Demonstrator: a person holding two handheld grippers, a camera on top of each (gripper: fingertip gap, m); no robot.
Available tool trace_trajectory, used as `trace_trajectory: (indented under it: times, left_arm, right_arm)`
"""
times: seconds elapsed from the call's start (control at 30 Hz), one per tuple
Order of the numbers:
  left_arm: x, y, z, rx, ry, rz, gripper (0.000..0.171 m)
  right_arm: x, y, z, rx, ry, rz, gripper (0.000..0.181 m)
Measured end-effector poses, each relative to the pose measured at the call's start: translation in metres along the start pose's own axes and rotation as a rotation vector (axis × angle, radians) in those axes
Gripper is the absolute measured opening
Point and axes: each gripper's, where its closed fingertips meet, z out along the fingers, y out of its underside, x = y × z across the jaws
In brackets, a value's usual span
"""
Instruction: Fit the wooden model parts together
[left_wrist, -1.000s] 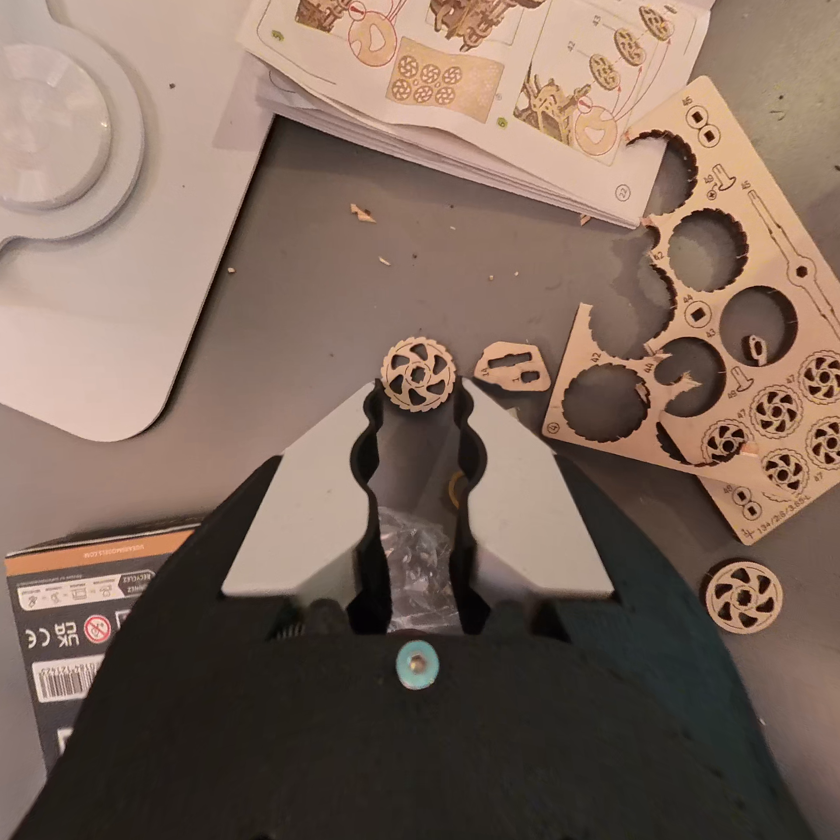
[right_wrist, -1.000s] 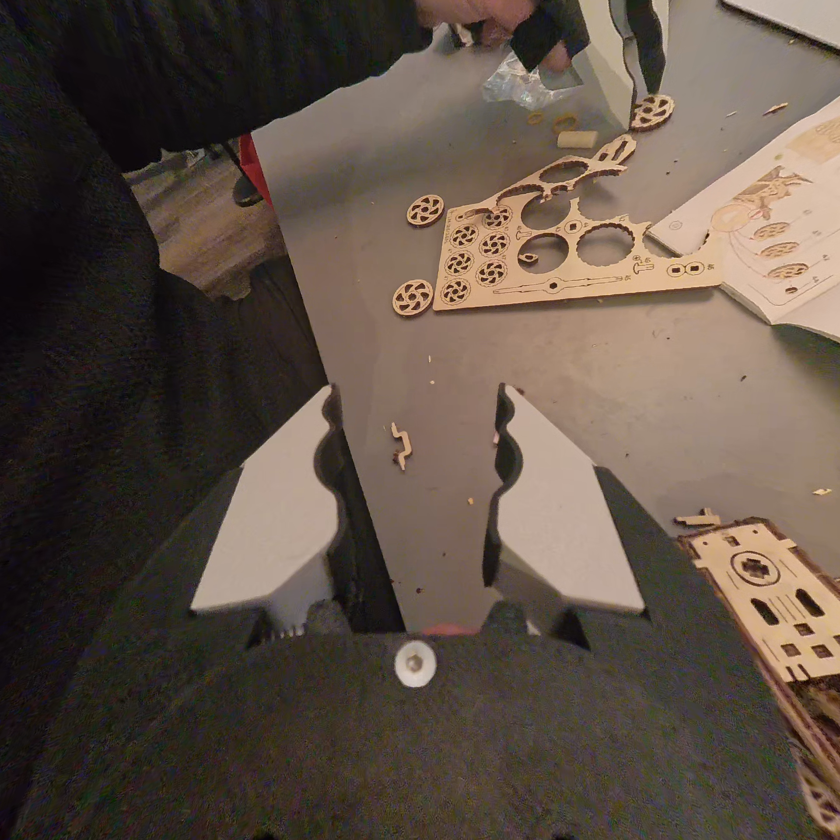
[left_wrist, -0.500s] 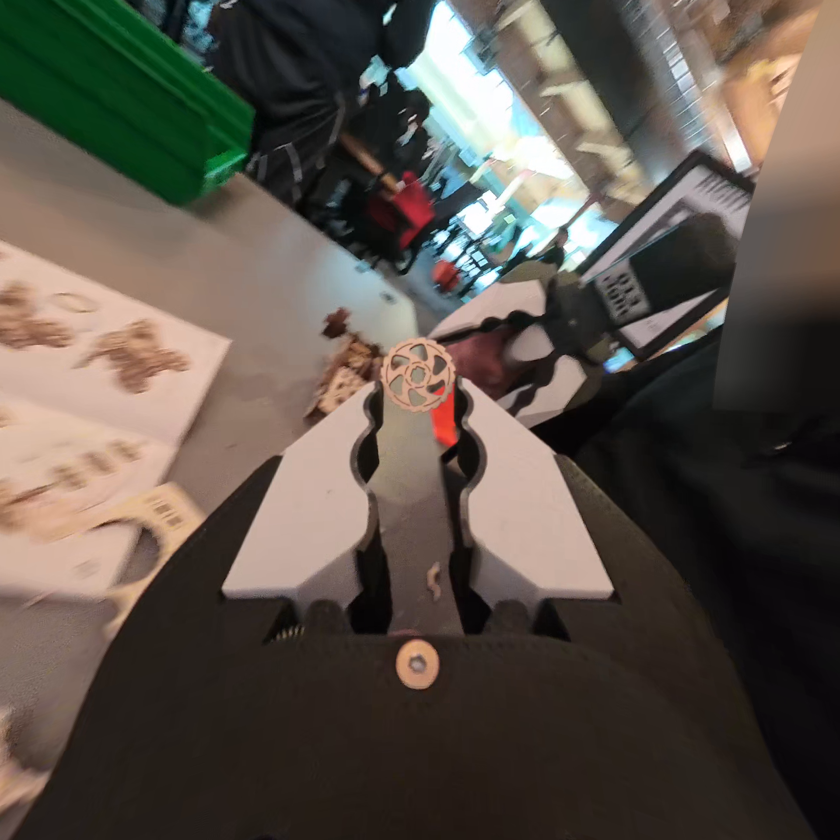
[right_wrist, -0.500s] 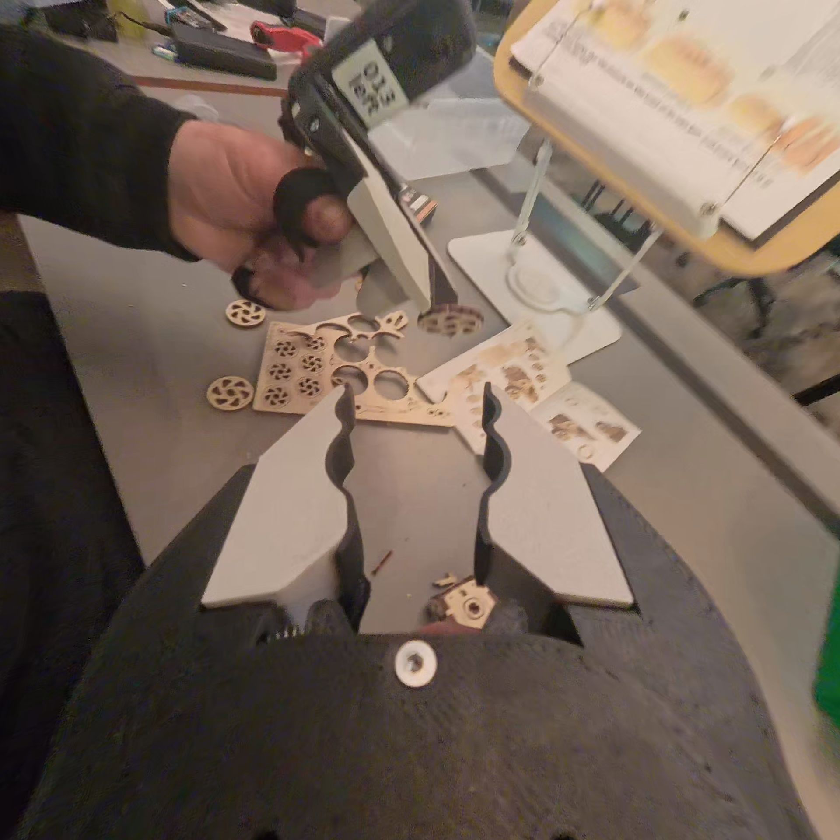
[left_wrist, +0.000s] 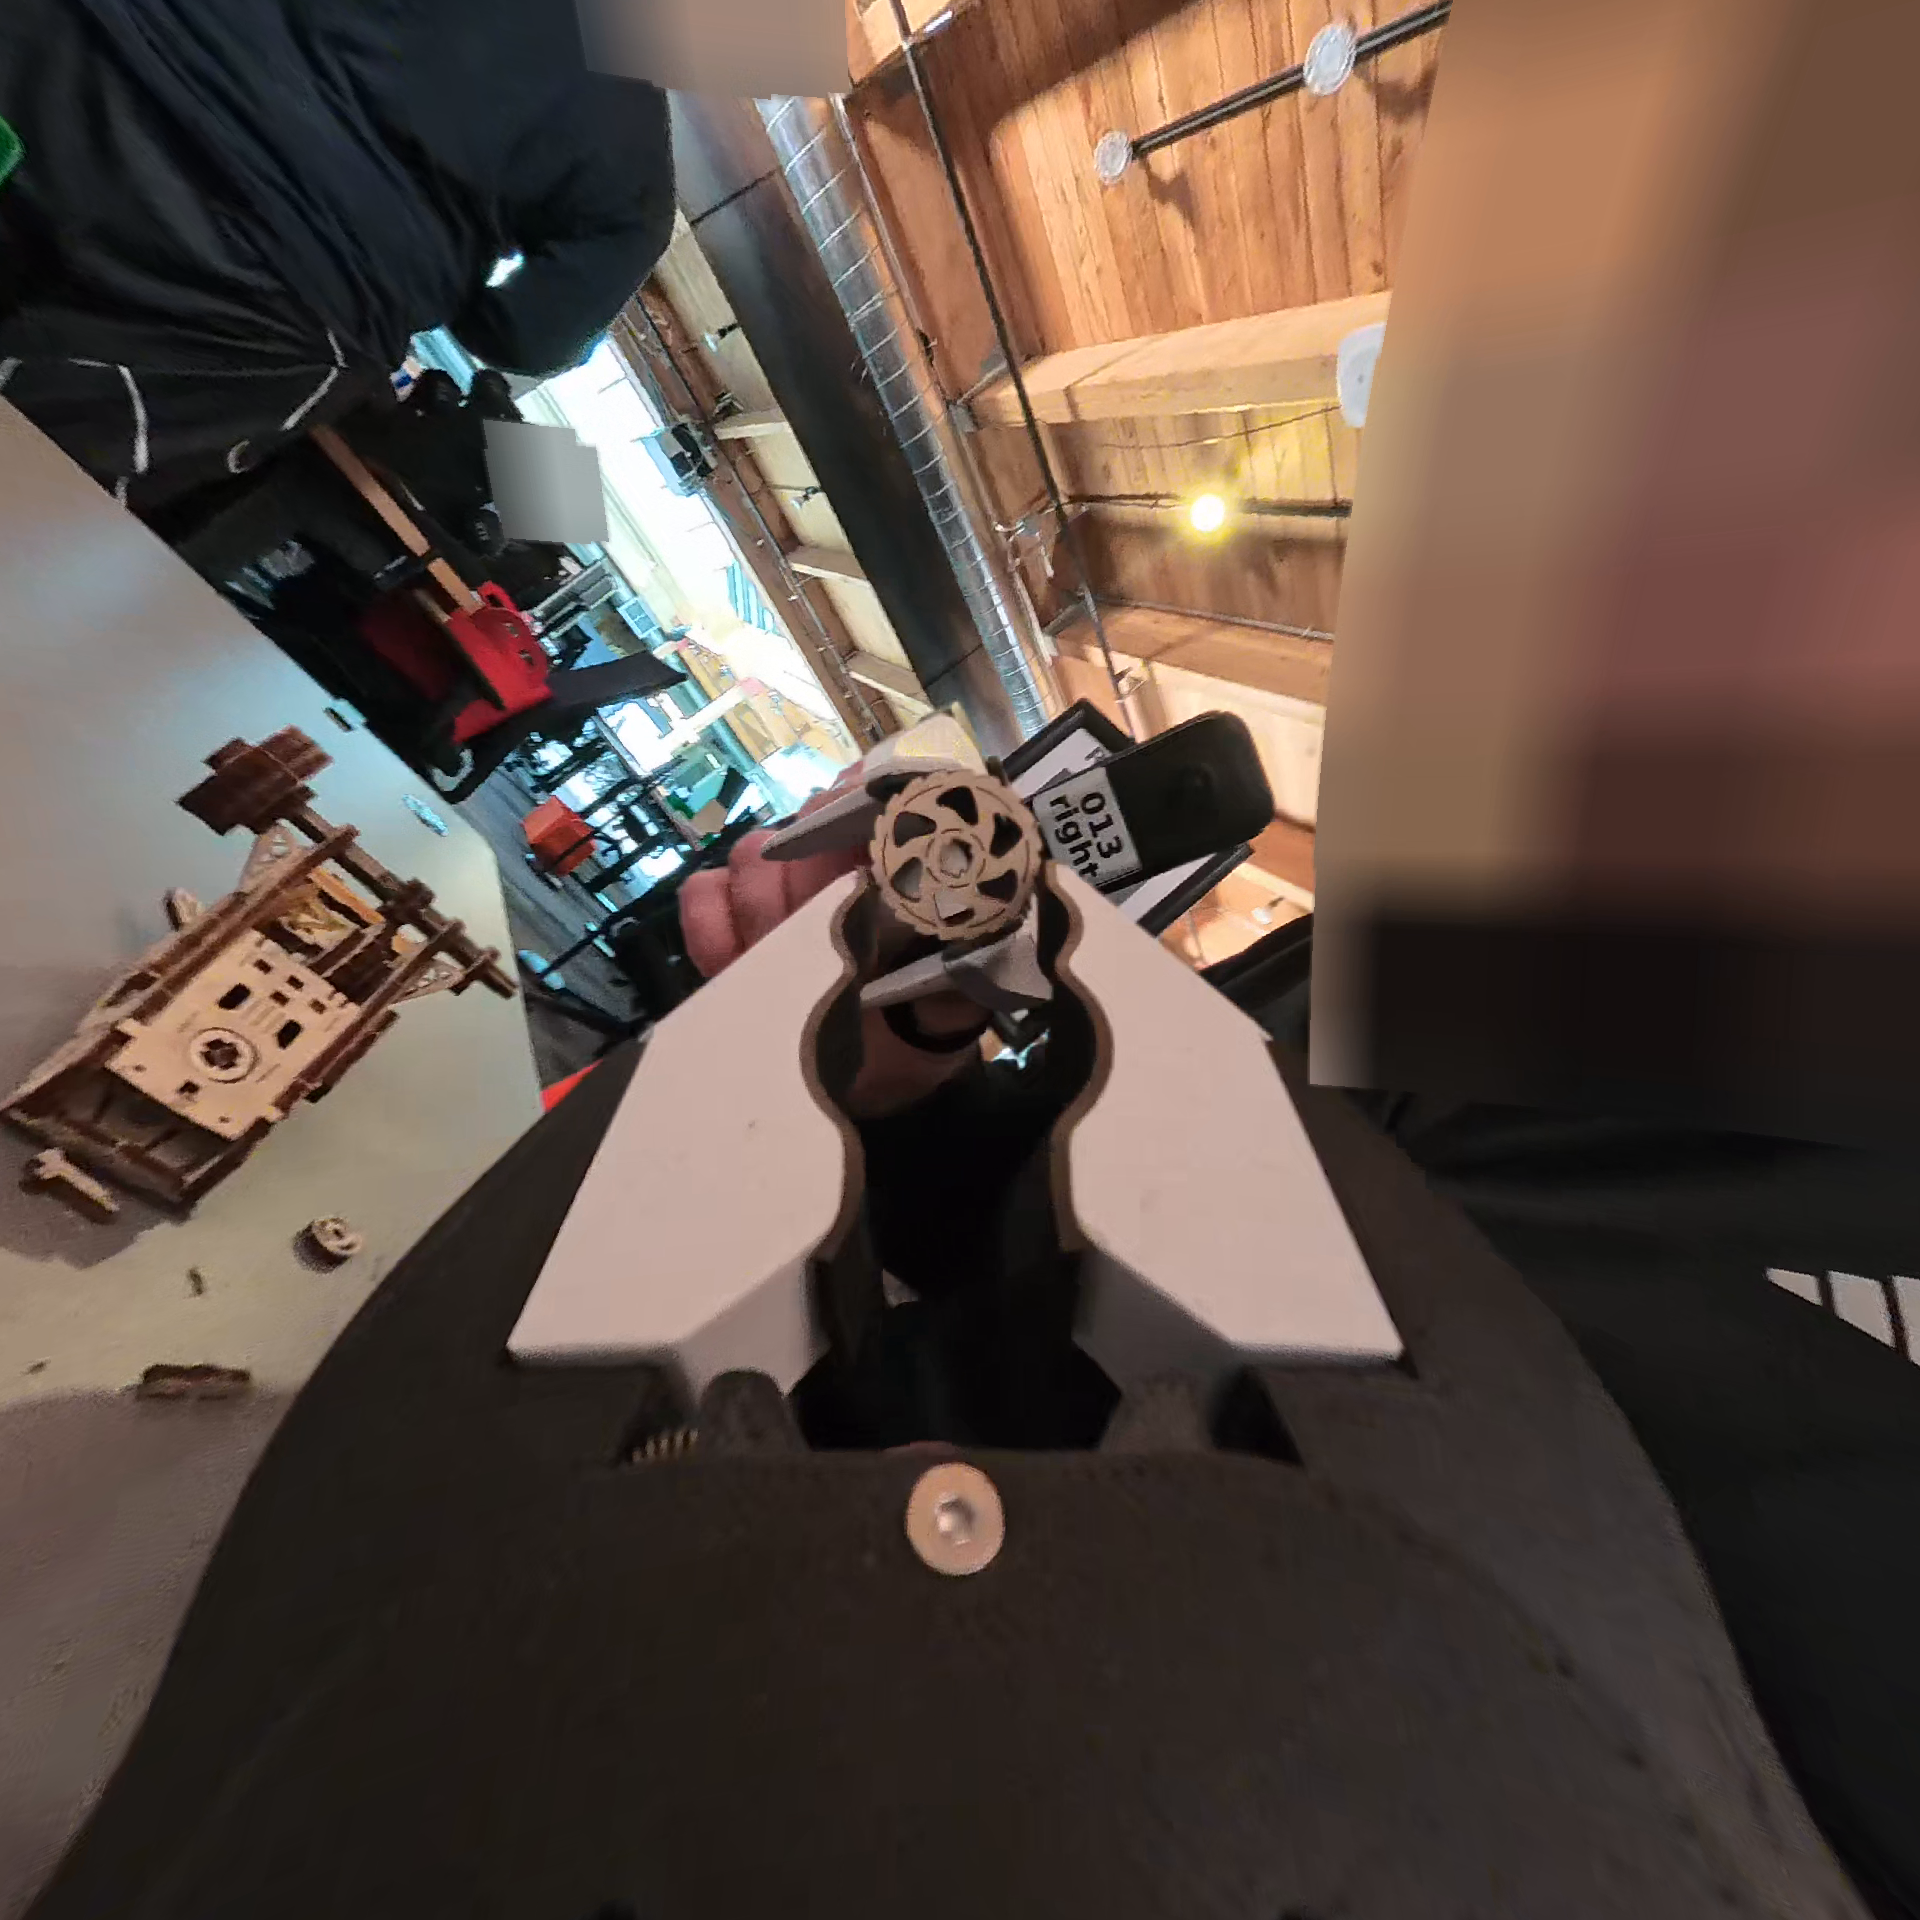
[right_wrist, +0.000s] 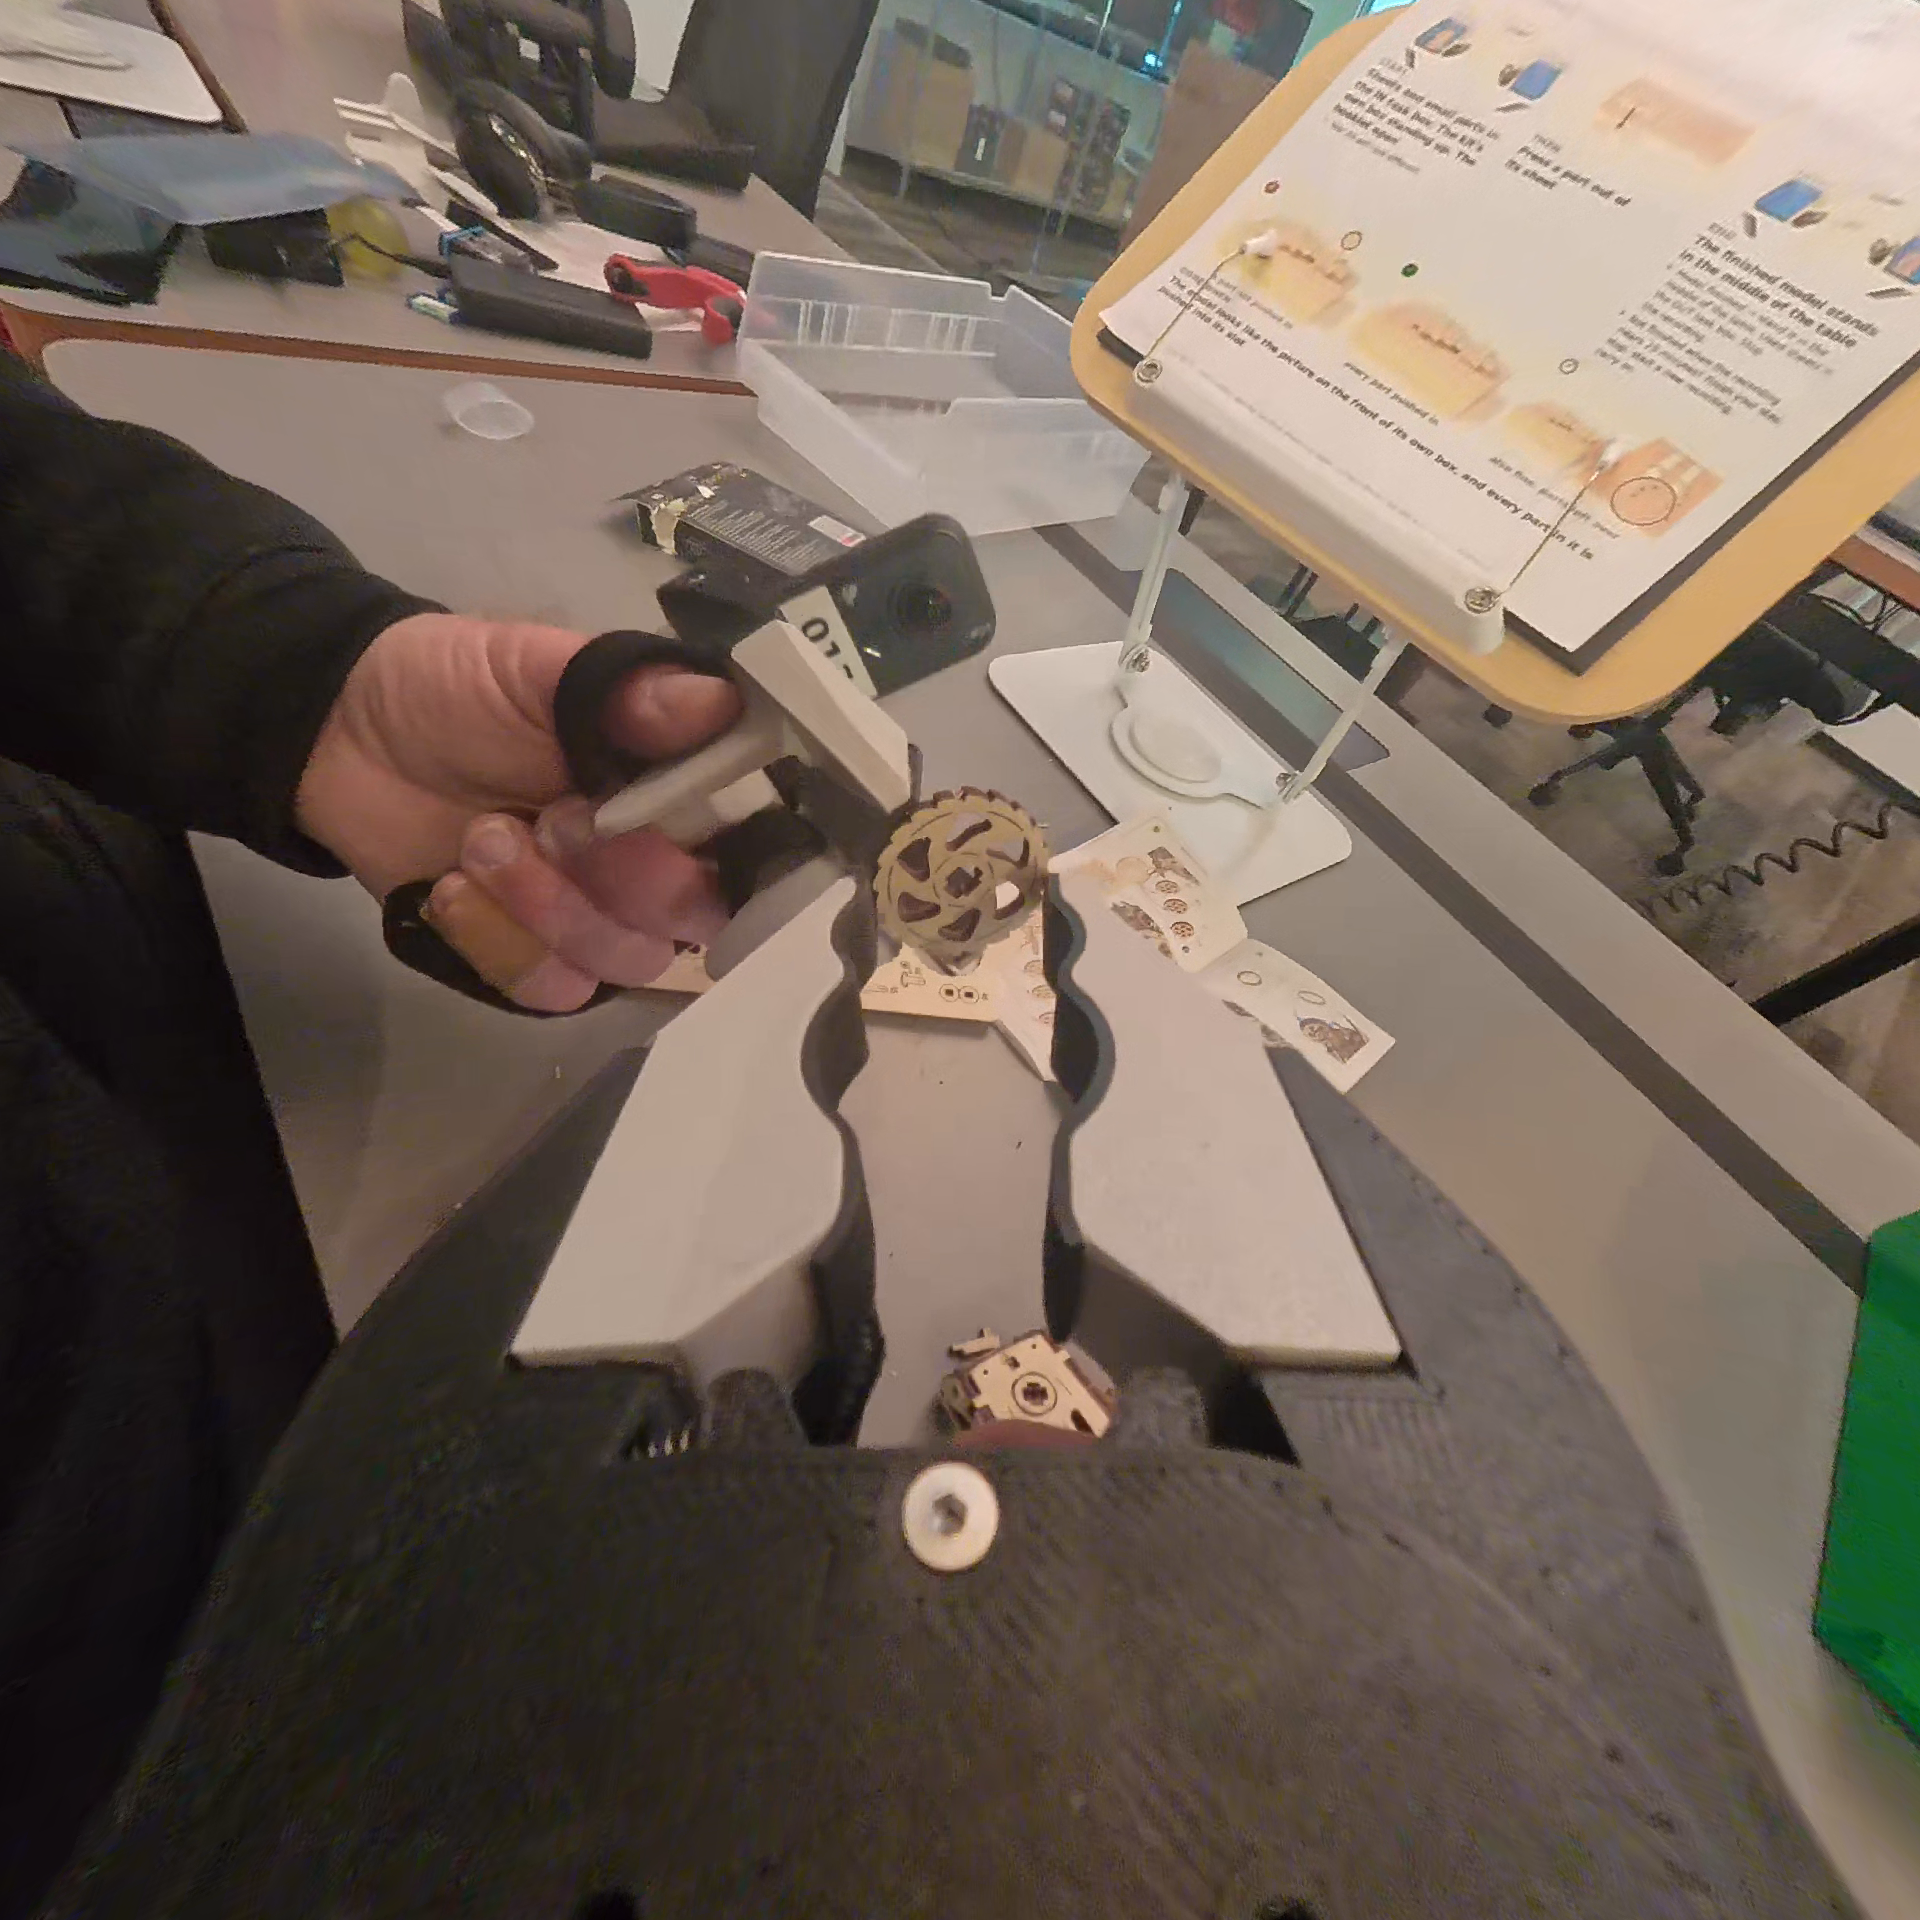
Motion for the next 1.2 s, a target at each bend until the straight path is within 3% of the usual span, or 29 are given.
trace_trajectory:
  times: [0.1,0.17,0.23,0.37,0.43,0.53,0.63,0.7,0.77,0.9,1.03,1.2]
  left_arm:
    - [-0.003,0.004,0.006,-0.005,-0.008,0.001,0.028]
    - [-0.006,-0.002,0.006,0.005,-0.048,0.045,0.040]
    - [-0.018,-0.002,0.006,-0.074,-0.166,0.144,0.052]
    - [-0.064,0.010,0.016,-0.408,-0.481,0.462,0.066]
    - [-0.098,0.018,0.018,-0.605,-0.622,0.633,0.086]
    - [-0.152,0.033,0.014,-0.880,-0.768,0.740,0.112]
    - [-0.181,0.052,0.015,-1.026,-0.783,0.729,0.098]
    - [-0.193,0.058,0.013,-1.085,-0.811,0.728,0.078]
    - [-0.197,0.062,0.017,-1.080,-0.792,0.718,0.053]
    - [-0.195,0.058,0.031,-0.934,-0.797,0.636,0.051]
    - [-0.177,0.064,0.052,-0.779,-0.699,0.407,0.051]
    - [-0.162,0.068,0.062,-0.679,-0.619,0.169,0.050]
  right_arm:
    - [0.000,0.005,-0.009,-0.017,-0.010,0.036,0.029]
    - [0.003,0.007,-0.022,-0.027,0.003,0.059,0.029]
    - [0.011,0.016,-0.042,-0.063,0.039,0.075,0.029]
    - [0.020,0.056,-0.083,-0.164,0.112,0.165,0.029]
    - [0.023,0.075,-0.099,-0.200,0.152,0.214,0.029]
    - [0.026,0.096,-0.115,-0.251,0.190,0.263,0.029]
    - [0.031,0.104,-0.123,-0.272,0.211,0.281,0.029]
    - [0.033,0.108,-0.126,-0.279,0.215,0.287,0.029]
    - [0.033,0.114,-0.126,-0.286,0.210,0.308,0.029]
    - [0.038,0.118,-0.125,-0.288,0.225,0.312,0.029]
    - [0.049,0.110,-0.121,-0.282,0.251,0.276,0.029]
    - [0.060,0.121,-0.119,-0.387,0.267,0.201,0.029]
